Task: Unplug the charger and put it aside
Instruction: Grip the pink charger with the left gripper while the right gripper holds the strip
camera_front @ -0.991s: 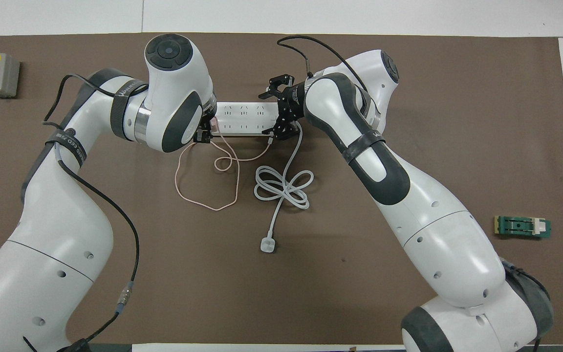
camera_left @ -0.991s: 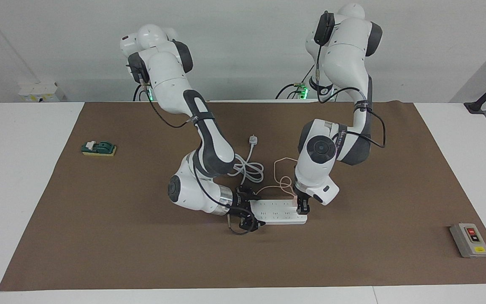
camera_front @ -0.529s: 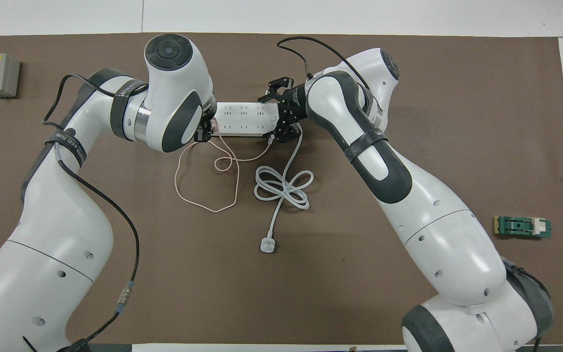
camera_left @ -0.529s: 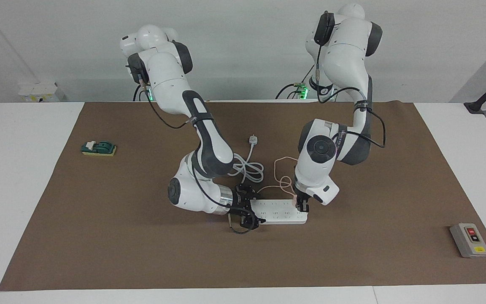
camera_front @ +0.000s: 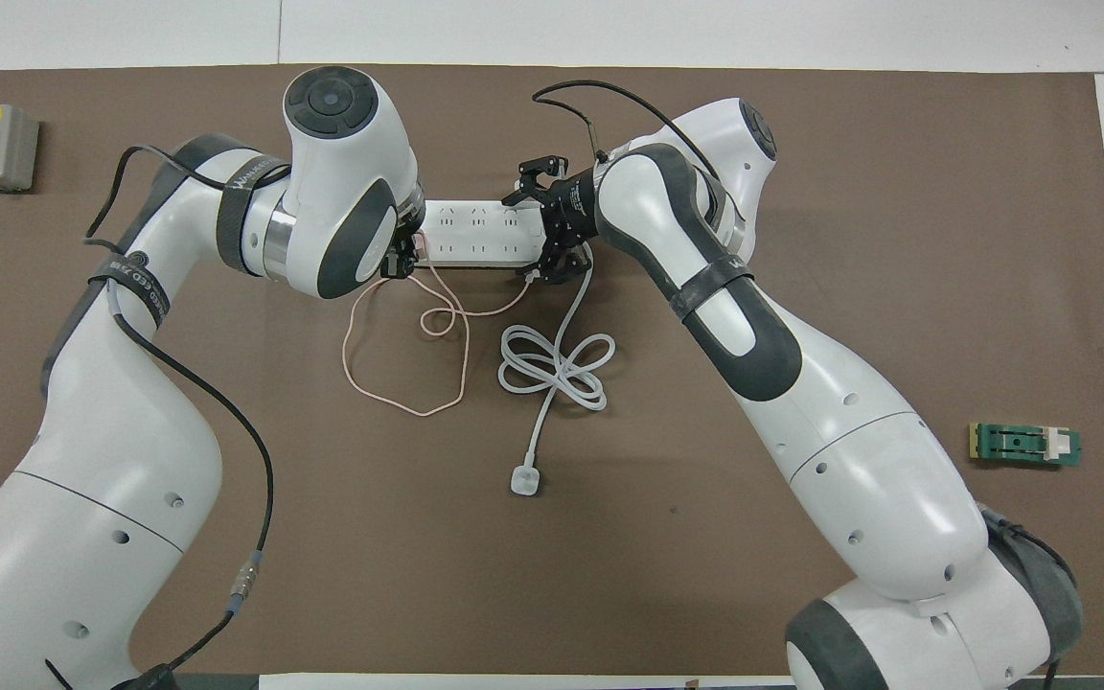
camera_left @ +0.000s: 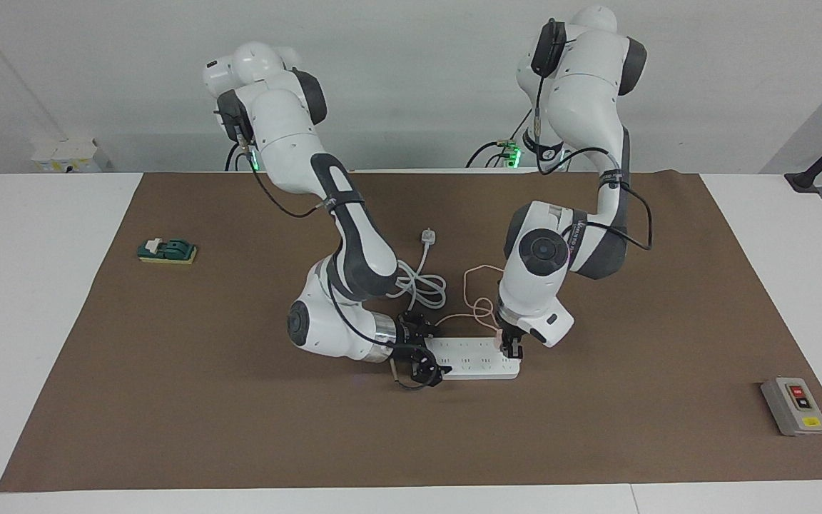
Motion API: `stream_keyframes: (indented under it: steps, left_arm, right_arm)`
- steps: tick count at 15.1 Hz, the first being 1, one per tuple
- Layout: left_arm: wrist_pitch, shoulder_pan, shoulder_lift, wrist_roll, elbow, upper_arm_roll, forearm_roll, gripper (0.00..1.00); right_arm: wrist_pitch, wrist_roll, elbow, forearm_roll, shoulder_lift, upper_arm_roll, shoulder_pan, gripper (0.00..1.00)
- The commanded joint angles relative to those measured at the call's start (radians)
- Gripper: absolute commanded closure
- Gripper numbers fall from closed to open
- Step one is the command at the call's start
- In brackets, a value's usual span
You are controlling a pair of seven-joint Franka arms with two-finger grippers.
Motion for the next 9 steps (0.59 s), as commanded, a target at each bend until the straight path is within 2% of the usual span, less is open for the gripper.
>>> stream_keyframes:
  steps: [1, 3, 5, 9]
  left_arm:
    - [0.014, -0.013, -0.008, -0.013, -0.013, 0.013, 0.022, 1.0]
    - [0.014, -0.013, -0.008, -0.009, -0.013, 0.013, 0.022, 1.0]
    - [0.012, -0.013, -0.008, 0.0, -0.013, 0.013, 0.022, 1.0]
    - [0.003, -0.013, -0.008, 0.009, -0.013, 0.013, 0.023, 1.0]
  right_arm:
    - [0.02, -0.021, -0.013, -0.053, 0.025, -0.004, -0.01, 0.0]
    - [0.037, -0.02, 0.037, -0.053, 0.05, -0.007, -0.011, 0.0]
    - [0.073, -0.02, 0.033, -0.053, 0.05, -0.007, -0.003, 0.0]
    - [0.069, -0.018, 0.045, -0.052, 0.057, -0.007, -0.013, 0.0]
